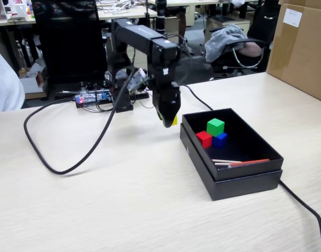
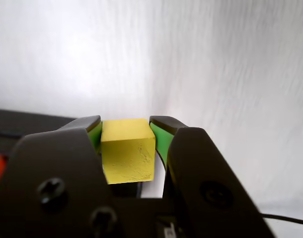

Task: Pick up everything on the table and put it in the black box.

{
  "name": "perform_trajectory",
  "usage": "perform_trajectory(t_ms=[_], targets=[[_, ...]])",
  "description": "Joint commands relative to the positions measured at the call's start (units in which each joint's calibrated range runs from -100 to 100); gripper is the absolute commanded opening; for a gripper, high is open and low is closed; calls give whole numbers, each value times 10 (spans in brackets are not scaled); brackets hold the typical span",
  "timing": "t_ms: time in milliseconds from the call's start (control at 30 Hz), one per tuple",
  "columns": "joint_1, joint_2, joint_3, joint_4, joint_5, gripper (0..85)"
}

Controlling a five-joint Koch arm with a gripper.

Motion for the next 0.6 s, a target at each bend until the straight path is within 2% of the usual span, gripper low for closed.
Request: perform_trajectory(t_ms=[0,267,567], targets=[[-2,-53,87,-17,-9,162],[25,73,246,-17,-5,162],[49,259,299,-17,20,164]])
